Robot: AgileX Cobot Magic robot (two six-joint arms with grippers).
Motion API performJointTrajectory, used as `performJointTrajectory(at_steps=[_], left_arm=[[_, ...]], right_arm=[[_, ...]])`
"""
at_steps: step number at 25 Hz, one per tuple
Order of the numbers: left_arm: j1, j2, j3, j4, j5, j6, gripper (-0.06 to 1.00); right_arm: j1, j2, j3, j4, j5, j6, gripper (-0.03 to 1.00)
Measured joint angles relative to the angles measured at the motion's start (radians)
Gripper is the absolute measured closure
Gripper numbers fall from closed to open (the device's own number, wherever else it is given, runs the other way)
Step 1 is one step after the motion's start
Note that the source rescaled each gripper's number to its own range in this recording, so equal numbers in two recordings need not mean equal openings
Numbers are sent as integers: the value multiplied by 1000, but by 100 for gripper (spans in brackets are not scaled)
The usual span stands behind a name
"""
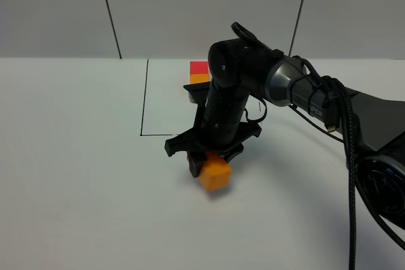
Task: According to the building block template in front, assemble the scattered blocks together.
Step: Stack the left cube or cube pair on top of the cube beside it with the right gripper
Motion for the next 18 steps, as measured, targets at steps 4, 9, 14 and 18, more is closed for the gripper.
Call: performJointTrajectory(at_steps=[4,9,14,18], left_arm=[[0,0,0,0,0,0,24],[0,0,0,0,0,0,24],[0,0,0,0,0,0,24],[0,0,0,0,0,1,24]], right_arm=[[-30,-1,0,-6,-105,141,96],[-35,7,0,-69,-180,280,96],[-34,45,2,-93,-182,335,96],[-10,55,2,-157,-177,352,96]])
